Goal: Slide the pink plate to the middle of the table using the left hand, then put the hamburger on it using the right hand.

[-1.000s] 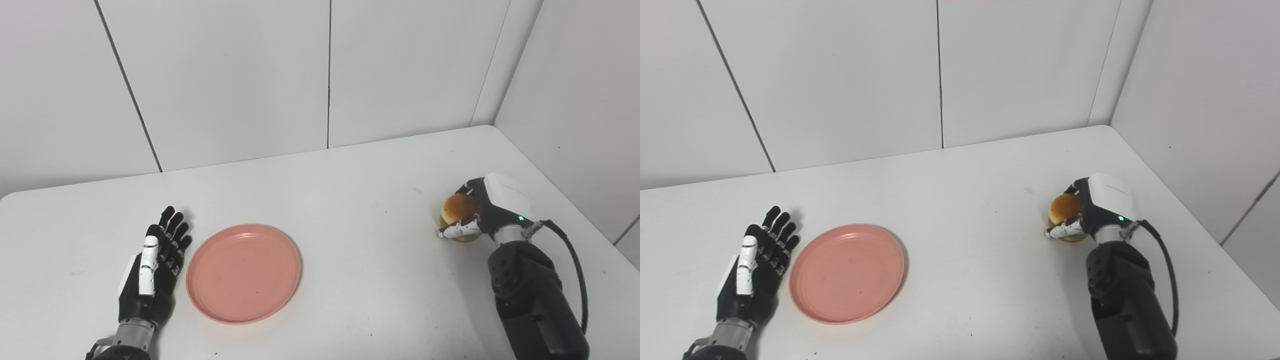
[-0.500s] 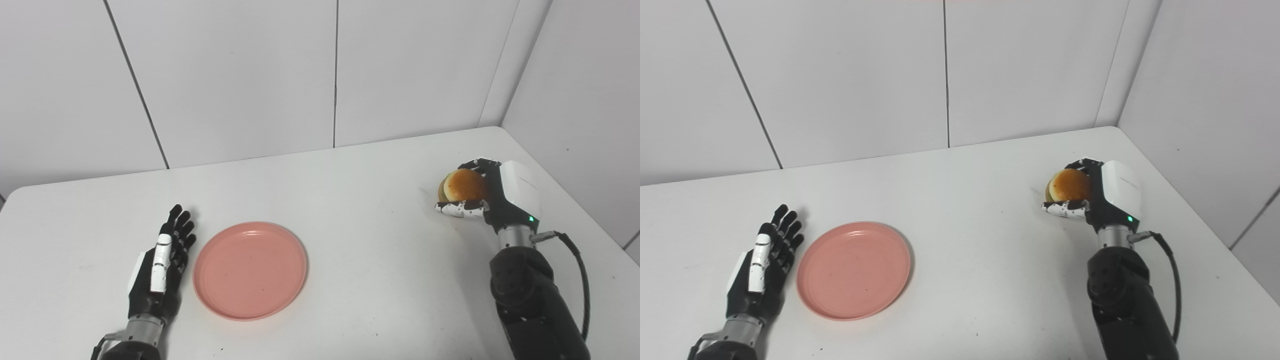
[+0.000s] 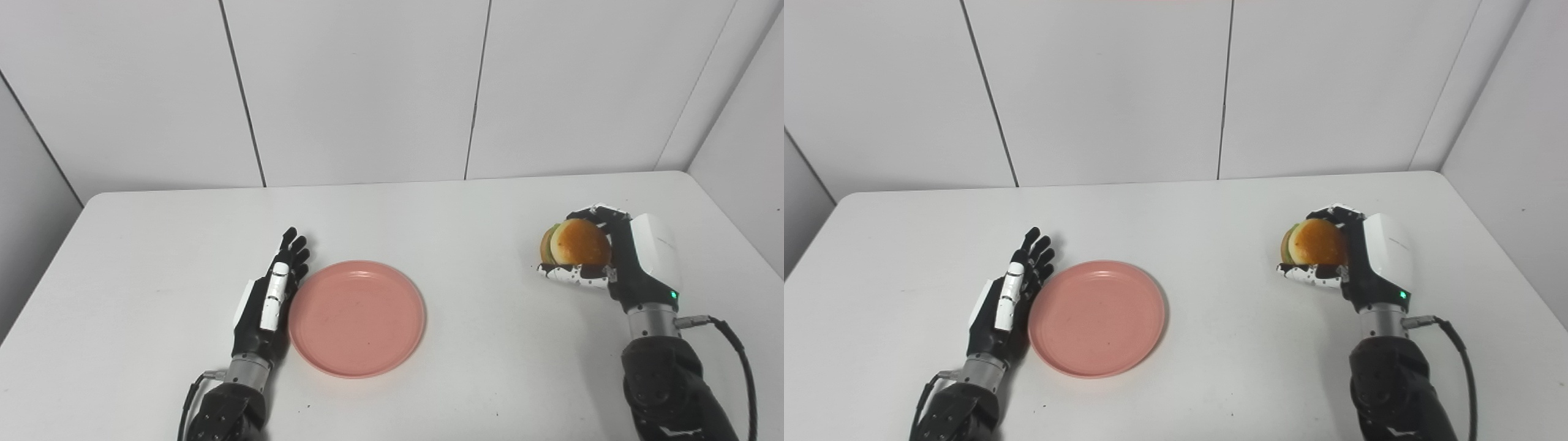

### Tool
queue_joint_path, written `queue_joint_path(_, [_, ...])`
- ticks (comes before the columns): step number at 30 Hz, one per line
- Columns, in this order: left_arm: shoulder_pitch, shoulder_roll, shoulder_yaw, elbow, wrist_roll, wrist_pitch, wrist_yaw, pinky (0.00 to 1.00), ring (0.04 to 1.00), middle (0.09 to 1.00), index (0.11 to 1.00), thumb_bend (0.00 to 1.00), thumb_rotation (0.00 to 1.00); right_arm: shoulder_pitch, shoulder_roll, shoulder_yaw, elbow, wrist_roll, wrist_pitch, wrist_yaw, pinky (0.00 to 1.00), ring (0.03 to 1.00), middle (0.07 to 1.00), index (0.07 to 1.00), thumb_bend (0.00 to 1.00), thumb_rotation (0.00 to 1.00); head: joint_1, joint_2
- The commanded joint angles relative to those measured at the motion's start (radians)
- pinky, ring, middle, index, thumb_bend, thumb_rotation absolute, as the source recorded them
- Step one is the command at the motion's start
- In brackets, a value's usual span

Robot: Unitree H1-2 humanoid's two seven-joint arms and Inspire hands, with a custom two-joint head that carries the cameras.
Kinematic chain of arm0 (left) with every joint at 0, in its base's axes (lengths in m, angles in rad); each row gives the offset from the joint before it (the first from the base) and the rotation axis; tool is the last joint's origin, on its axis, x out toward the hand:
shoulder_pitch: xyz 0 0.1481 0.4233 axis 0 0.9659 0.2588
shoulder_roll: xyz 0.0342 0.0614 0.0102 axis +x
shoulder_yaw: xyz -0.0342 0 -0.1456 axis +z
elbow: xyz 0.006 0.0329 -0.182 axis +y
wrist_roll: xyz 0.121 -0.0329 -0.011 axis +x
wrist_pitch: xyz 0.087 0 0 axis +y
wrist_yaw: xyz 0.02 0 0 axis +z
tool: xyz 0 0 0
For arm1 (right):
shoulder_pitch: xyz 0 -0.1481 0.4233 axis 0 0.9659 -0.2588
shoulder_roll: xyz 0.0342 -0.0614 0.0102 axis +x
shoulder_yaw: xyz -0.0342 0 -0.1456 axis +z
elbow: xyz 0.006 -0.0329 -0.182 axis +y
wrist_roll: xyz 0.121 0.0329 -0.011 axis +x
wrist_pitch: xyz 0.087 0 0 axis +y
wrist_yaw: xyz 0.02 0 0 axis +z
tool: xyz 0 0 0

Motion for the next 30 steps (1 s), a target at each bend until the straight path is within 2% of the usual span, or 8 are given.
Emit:
queue_joint_path(1, [0.077, -0.028, -0.012, 0.056, 0.010, -0.018, 0.019, 0.99, 0.973, 0.978, 0.974, 0.58, 1.00, -0.024, -0.003, 0.012, -0.038, -0.013, -0.081, -0.037, 0.11, 0.384, 0.494, 0.483, 0.51, 0.00, 0.002, 0.001])
queue_joint_path(4, [0.076, -0.041, -0.015, 0.060, 0.027, -0.028, 0.039, 0.98, 0.969, 0.975, 0.972, 0.59, 1.00, -0.021, 0.002, 0.041, -0.036, -0.006, -0.117, -0.032, 0.13, 0.427, 0.426, 0.505, 0.51, 0.00, 0.019, -0.001])
queue_joint_path(9, [0.076, -0.054, -0.027, 0.059, 0.062, -0.039, 0.068, 0.95, 0.954, 0.963, 0.957, 0.56, 1.00, -0.010, 0.008, 0.078, -0.024, 0.026, -0.194, -0.030, 0.22, 0.445, 0.445, 0.514, 0.51, 0.00, 0.037, -0.002])
queue_joint_path(13, [0.078, -0.064, -0.033, 0.055, 0.090, -0.041, 0.095, 0.94, 0.947, 0.956, 0.952, 0.57, 1.00, -0.005, 0.030, 0.122, -0.015, 0.019, -0.261, -0.036, 0.26, 0.359, 0.465, 0.538, 0.51, 0.00, 0.051, 0.002])
queue_joint_path(17, [0.083, -0.064, -0.046, 0.049, 0.129, -0.039, 0.122, 0.91, 0.928, 0.939, 0.932, 0.59, 1.00, -0.011, 0.055, 0.149, -0.014, 0.018, -0.294, -0.036, 0.23, 0.429, 0.450, 0.521, 0.51, 0.00, 0.057, 0.002])
queue_joint_path(19, [0.088, -0.065, -0.052, 0.044, 0.138, -0.038, 0.131, 0.90, 0.923, 0.933, 0.927, 0.60, 1.00, -0.025, 0.074, 0.167, 0.003, 0.011, -0.320, -0.045, 0.28, 0.403, 0.472, 0.528, 0.51, 0.00, 0.060, 0.004])
queue_joint_path(22, [0.088, -0.063, -0.057, 0.049, 0.150, -0.048, 0.141, 0.89, 0.912, 0.922, 0.916, 0.59, 1.00, -0.055, 0.114, 0.203, 0.015, -0.001, -0.320, -0.021, 0.39, 0.421, 0.481, 0.522, 0.51, 0.00, 0.059, 0.008])
queue_joint_path(30, [0.084, -0.063, -0.051, 0.052, 0.135, -0.048, 0.141, 0.91, 0.928, 0.941, 0.934, 0.59, 1.00, -0.112, 0.176, 0.258, 0.066, -0.016, -0.295, 0.033, 0.28, 0.371, 0.458, 0.536, 0.51, 0.00, 0.063, 0.016])
